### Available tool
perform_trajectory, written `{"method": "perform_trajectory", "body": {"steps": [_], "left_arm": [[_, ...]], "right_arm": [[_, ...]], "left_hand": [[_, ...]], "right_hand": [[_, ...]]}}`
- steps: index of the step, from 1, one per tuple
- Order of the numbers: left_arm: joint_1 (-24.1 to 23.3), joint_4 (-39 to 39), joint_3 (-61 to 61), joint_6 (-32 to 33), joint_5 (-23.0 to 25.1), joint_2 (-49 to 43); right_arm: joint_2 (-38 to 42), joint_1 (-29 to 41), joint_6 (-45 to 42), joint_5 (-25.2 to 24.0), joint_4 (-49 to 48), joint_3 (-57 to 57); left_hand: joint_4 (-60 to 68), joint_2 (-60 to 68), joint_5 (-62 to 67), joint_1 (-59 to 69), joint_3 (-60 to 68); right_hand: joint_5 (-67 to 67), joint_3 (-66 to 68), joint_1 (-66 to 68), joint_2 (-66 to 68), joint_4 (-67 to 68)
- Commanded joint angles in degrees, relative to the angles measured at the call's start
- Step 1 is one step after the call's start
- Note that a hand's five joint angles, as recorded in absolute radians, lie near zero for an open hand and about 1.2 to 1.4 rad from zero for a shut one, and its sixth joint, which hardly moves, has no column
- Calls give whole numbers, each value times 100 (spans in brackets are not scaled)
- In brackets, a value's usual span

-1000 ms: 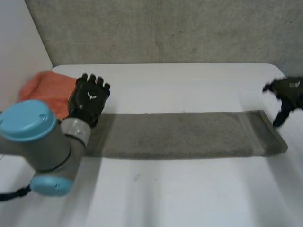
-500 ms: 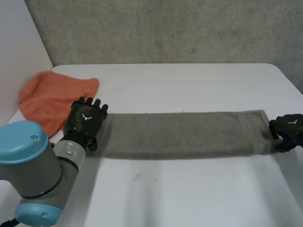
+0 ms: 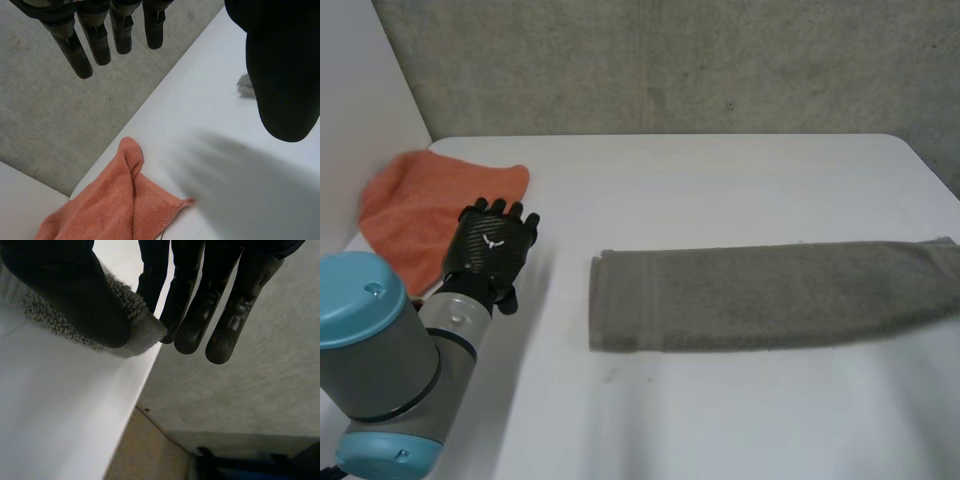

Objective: Fold the laundry.

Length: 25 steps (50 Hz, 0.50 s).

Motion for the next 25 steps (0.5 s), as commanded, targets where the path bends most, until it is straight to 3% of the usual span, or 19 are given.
{"method": "perform_trajectory", "body": {"steps": [1,10,15,22,23,25], "left_arm": [[34,2,-14,-3,-8,112],[34,2,-5,-3,-26,261],[16,11,4,-3,-26,270],[-72,2,30,-3,-35,270],[-89,11,30,-3,-35,270],[-125,11,48,-3,-35,270]], "right_arm": [[-407,1352,-144,-258,-112,-78],[-557,3760,-144,-882,-657,18],[-190,4980,-231,-1207,-947,-34],[611,5809,-240,-1375,-1000,-280],[716,5871,-241,-1297,-992,-315],[734,5872,-214,-1226,-974,-298]], "left_hand": [[-154,-162,-272,-122,-197],[-138,-145,-255,-106,-181],[-138,-145,-255,-106,-181],[-138,-145,-255,-106,-181],[-138,-145,-255,-106,-181],[-138,-145,-255,-106,-181]], "right_hand": [[1375,1244,2504,1269,1200],[1375,1244,2504,1269,1200],[1375,1244,2504,1269,1200],[1375,1244,2504,1269,1200],[-468,-599,661,-573,-642],[-2346,-2477,-1217,-2451,-2520]]}}
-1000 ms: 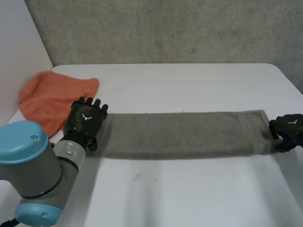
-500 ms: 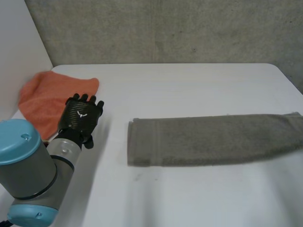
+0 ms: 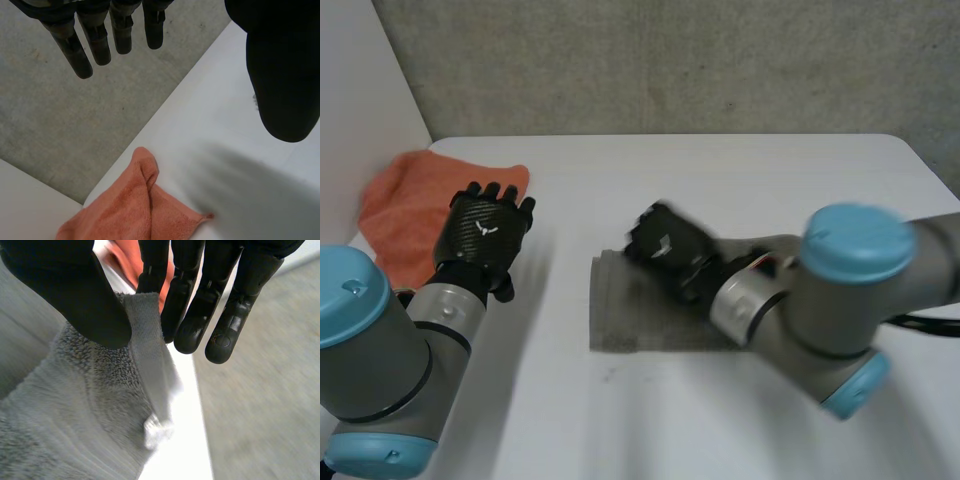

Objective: Fold the laundry.

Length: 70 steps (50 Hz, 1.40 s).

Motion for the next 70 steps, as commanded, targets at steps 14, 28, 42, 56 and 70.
{"method": "perform_trajectory", "body": {"steps": [14,28,42,56,70], "left_arm": [[-608,19,569,0,32,-129],[-1575,-639,1694,-79,717,-1403],[-1531,-1194,2380,-79,963,-2326],[-1496,-1870,2644,-17,832,-2801],[-1549,-1897,2653,-44,436,-2713]], "right_arm": [[-886,-1606,3627,728,841,544],[-1036,-2769,3095,-11,1476,1775],[-1124,-2804,2796,-3,1265,2136],[-1133,-2751,2796,50,1124,2206],[-1133,-2804,2796,50,1124,2215]], "left_hand": [[-121,-129,-238,-89,-164],[955,947,837,987,912],[3426,3418,3309,3458,3383],[5667,5659,5550,5699,5624],[2301,2294,2184,2333,2258]], "right_hand": [[-5584,-5686,-4461,-5620,-5726],[-4888,-4989,-3764,-4923,-5029],[-3424,-3526,-2301,-3459,-3565],[-3137,-3239,-2014,-3173,-3279],[-3120,-3222,-1997,-3156,-3262]]}}
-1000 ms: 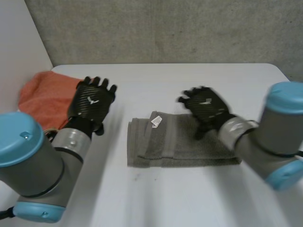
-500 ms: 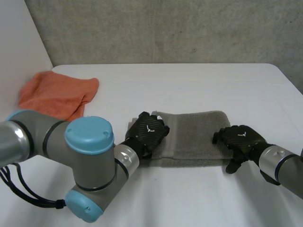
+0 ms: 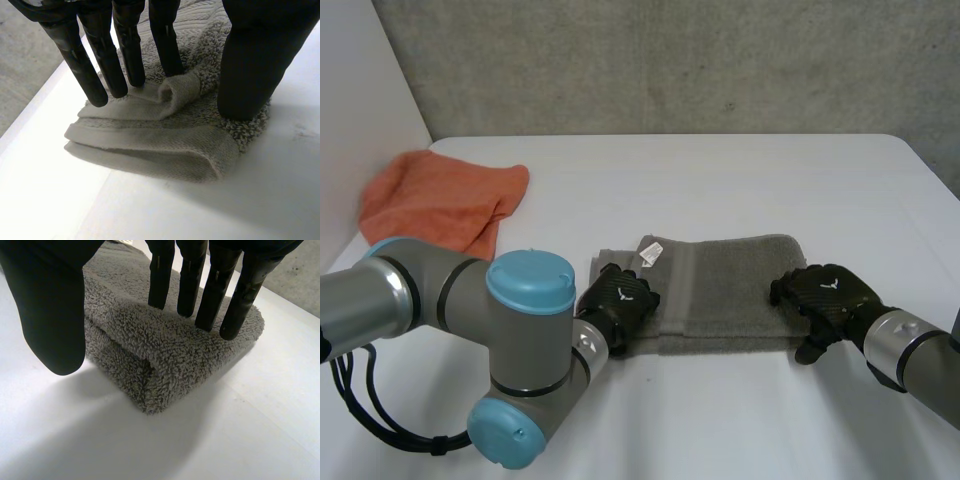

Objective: Fold the laundry.

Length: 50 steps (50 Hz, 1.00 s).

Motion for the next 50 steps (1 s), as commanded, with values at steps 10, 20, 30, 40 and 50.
{"method": "perform_trajectory", "body": {"steps": [10,20,30,40,50], "left_arm": [[10,65,47,-4,-107,41],[10,65,153,-22,-81,251],[1,65,373,4,-72,76],[19,38,584,22,-63,-346],[-34,-6,513,31,-405,-214]], "right_arm": [[0,-22,0,-1,-7,0],[0,-31,0,-1,-7,-18],[0,-22,0,-1,-7,-35],[0,-22,0,-1,-34,-35],[0,22,0,17,-174,61]], "left_hand": [[1033,1010,621,543,991],[1101,1078,689,611,1060],[1084,1061,672,594,1043],[2172,2149,1760,1682,2131],[4867,4844,4455,4377,4825]], "right_hand": [[618,485,955,519,514],[618,485,955,519,514],[618,485,955,519,514],[618,485,955,519,514],[601,468,938,503,498]]}}
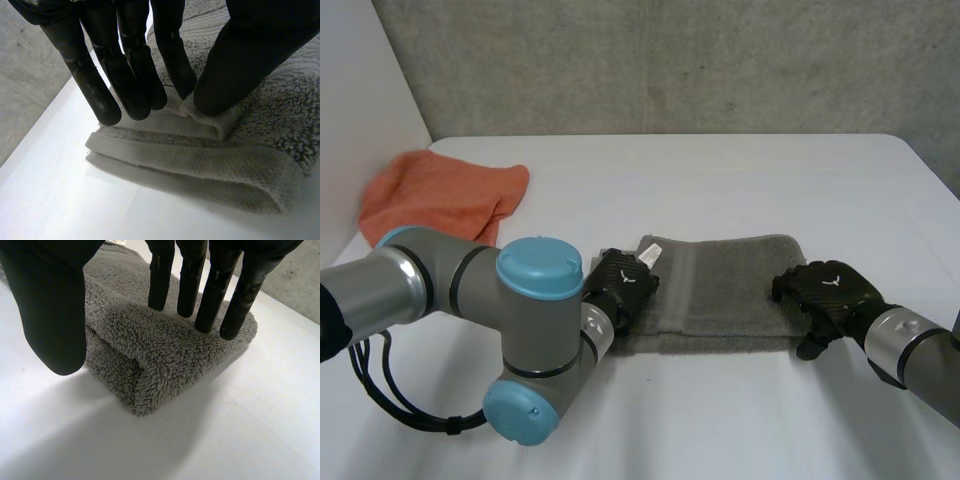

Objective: Fold the laundry.

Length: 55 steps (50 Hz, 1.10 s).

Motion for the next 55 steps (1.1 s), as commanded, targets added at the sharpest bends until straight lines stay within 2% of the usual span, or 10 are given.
{"method": "perform_trajectory", "body": {"steps": [1,8,21,28,31,35,37,44,48,55], "left_arm": [[-55,-51,-81,5,-334,124],[-99,-174,-414,92,-853,432],[-116,-183,-907,154,-959,537],[-195,-174,-916,101,-985,730],[-178,-174,-924,93,-994,889],[-169,-165,-1012,75,-1082,1240],[-152,-139,-1109,66,-1161,1503],[24,-86,-1487,-100,-1179,2154],[182,-60,-1654,-311,-1135,2357],[288,45,-1672,-645,-1126,2401]], "right_arm": [[-9,36,0,9,-78,83],[-9,45,0,9,-184,128],[53,45,-9,18,-360,110],[202,45,-18,27,-412,40],[255,36,-35,44,-412,-22],[220,1,-193,79,-369,-75],[193,-8,-481,263,-360,-101],[88,80,-1888,1274,-140,-417],[35,702,-2592,1635,-70,-803],[175,2381,-2760,1539,-131,-1489]], "left_hand": [[1517,1536,1660,1558,1562],[1517,1536,1660,1558,1562],[1517,1536,1660,1558,1562],[1517,1536,1660,1558,1562],[-1603,-1584,-1459,-1561,-1557],[-4162,-4143,-4019,-4121,-4117],[-4803,-4784,-4659,-4762,-4758],[-4906,-4888,-4763,-4865,-4861],[-4906,-4888,-4763,-4865,-4861],[-4923,-4905,-4780,-4882,-4878]], "right_hand": [[587,468,938,503,498],[620,502,972,537,531],[1209,1090,1560,1126,1120],[2804,2685,3155,2720,2715],[4887,4769,5239,4804,4798],[5139,5021,5490,5056,5050],[5139,5021,5490,5056,5050],[5139,5021,5490,5056,5050],[5139,5021,5490,5056,5050],[5139,5021,5490,5056,5050]]}}
